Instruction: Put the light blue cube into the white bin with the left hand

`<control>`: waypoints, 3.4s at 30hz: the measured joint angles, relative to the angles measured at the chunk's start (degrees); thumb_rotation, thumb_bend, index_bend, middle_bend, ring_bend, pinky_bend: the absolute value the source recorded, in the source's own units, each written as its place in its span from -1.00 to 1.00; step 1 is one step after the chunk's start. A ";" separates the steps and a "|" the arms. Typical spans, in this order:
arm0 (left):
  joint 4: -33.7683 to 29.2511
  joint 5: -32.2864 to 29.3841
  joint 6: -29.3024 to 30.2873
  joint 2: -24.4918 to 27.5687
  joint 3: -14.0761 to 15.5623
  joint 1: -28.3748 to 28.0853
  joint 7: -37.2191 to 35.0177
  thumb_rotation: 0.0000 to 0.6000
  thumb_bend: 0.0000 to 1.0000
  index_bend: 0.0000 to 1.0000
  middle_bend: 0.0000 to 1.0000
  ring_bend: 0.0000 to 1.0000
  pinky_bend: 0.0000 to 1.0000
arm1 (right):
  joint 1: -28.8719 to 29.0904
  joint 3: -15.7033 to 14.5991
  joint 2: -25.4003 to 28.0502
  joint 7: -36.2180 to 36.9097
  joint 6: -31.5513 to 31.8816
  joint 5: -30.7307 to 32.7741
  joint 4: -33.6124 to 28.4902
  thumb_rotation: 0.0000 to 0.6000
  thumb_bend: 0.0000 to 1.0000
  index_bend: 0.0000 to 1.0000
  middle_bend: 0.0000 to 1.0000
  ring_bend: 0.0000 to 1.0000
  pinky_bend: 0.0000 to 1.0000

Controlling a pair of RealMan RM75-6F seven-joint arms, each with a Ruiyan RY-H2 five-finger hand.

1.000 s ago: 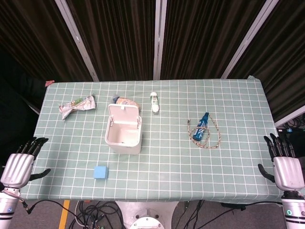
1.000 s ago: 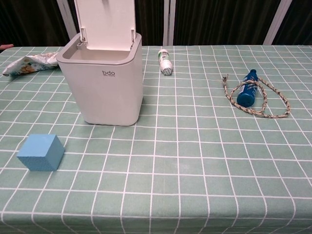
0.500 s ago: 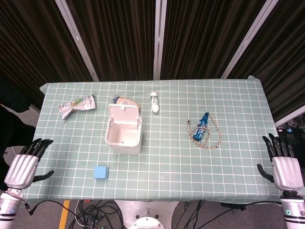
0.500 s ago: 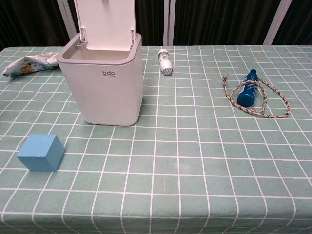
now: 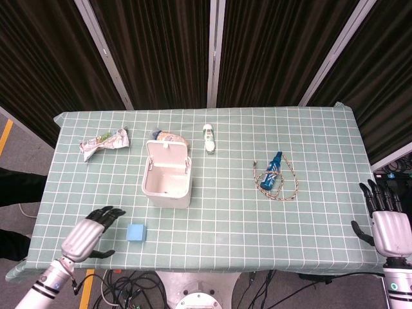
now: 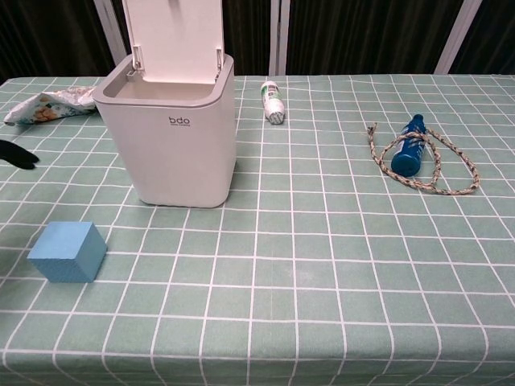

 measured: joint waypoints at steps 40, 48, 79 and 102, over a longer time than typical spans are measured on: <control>8.48 -4.91 -1.20 -14.65 -2.69 -5.38 6.91 1.00 -0.39 0.04 0.11 0.00 0.28 | -0.36 0.28 -0.41 3.37 -0.68 1.33 3.07 1.00 -0.60 -1.00 -1.00 -1.00 -1.00; 1.30 -4.45 3.55 -7.14 -2.68 -3.72 6.87 1.00 -0.39 0.05 0.12 0.01 0.29 | -0.05 0.36 -0.59 3.14 -1.08 1.36 3.05 1.00 -0.59 -1.00 -1.00 -1.00 -1.00; -5.68 -18.12 -6.47 -5.42 -22.40 -25.79 9.05 1.00 -0.65 -0.77 -0.68 -0.57 -0.11 | 0.07 0.96 -1.19 3.28 -2.43 4.00 4.27 1.00 -0.57 -1.00 -1.00 -1.00 -1.00; -6.18 -9.44 15.63 9.65 -4.30 -0.60 7.81 1.00 -0.86 -0.85 -0.79 -0.83 -0.56 | -0.05 0.26 -1.38 1.86 -0.68 1.07 2.91 1.00 -0.57 -1.00 -1.00 -1.00 -1.00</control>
